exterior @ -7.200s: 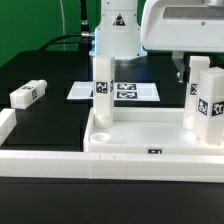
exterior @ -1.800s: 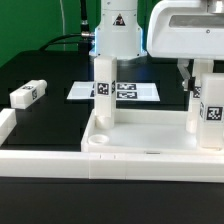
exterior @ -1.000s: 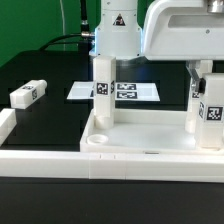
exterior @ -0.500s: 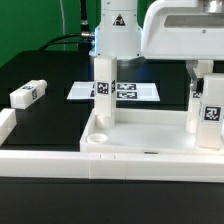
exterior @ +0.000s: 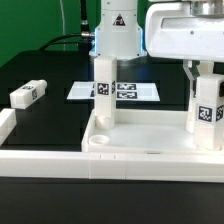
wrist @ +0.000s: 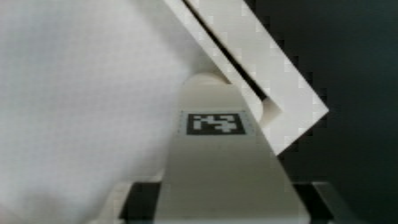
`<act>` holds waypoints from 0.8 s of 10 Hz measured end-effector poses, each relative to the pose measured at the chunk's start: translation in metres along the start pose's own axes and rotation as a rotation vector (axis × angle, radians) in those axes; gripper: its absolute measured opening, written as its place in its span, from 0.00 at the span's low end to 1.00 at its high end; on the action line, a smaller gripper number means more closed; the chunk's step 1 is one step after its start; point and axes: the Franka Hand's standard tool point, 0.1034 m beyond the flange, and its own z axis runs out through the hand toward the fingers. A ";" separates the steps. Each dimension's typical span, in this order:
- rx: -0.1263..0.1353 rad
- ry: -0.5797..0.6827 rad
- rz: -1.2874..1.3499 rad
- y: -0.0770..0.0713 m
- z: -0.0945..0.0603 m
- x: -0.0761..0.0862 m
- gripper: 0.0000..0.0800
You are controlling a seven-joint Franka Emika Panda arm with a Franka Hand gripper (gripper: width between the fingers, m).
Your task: Assemble desk
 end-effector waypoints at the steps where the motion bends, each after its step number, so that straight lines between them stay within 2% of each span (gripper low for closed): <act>1: 0.000 0.000 0.050 0.000 0.000 0.000 0.36; 5: 0.002 -0.003 0.283 -0.001 0.000 -0.001 0.36; 8: 0.029 -0.021 0.589 -0.002 0.000 -0.002 0.36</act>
Offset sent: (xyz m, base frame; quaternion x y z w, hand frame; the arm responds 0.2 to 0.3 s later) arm 0.0000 0.0000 0.0000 0.0000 0.0000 0.1938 0.9810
